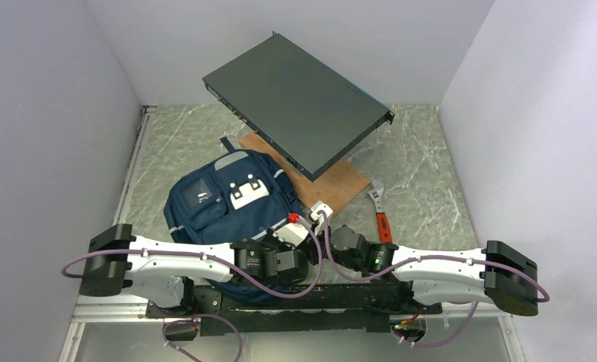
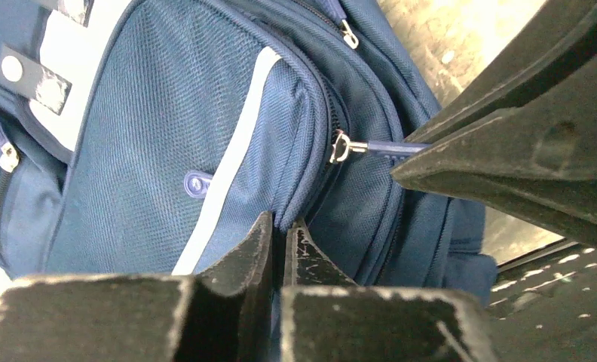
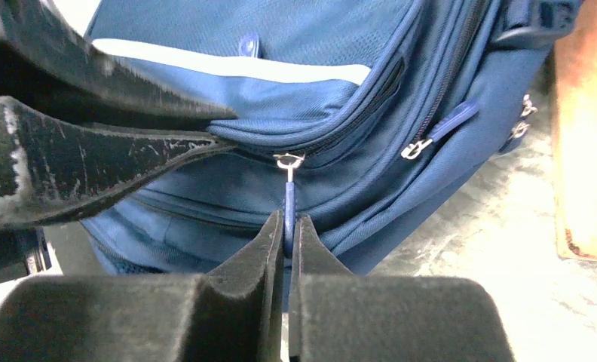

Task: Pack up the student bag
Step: Zip the student bag at the center of the board.

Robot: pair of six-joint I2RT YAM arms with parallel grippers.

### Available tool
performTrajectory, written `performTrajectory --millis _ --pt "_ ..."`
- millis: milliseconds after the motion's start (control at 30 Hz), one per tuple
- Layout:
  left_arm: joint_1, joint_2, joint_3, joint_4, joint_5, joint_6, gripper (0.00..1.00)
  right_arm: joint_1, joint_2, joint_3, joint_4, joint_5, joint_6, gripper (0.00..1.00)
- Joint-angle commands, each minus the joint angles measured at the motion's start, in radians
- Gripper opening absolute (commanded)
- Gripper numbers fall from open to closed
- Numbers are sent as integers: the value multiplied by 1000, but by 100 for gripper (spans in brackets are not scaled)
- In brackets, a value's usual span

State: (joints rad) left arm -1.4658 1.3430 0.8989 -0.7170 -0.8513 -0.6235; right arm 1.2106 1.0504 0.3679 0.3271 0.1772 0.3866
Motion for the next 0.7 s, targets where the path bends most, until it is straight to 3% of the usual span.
performTrajectory --millis 0,167,367,533,667 --pt "8 -64 -25 -190 -77 -145 0 -4 -48 36 -40 163 12 0" --pt "-15 -178 -105 -51 77 -5 0 -95 -48 41 -92 164 -29 0" --pt "-18 -232 -94 -159 80 -85 0 -252 -8 95 -149 112 -88 0" --pt "-23 -275 -118 -112 130 -48 0 -299 129 146 3 72 -173 0" --pt "-31 -298 -140 -55 162 -6 0 -299 300 212 162 131 -230 0"
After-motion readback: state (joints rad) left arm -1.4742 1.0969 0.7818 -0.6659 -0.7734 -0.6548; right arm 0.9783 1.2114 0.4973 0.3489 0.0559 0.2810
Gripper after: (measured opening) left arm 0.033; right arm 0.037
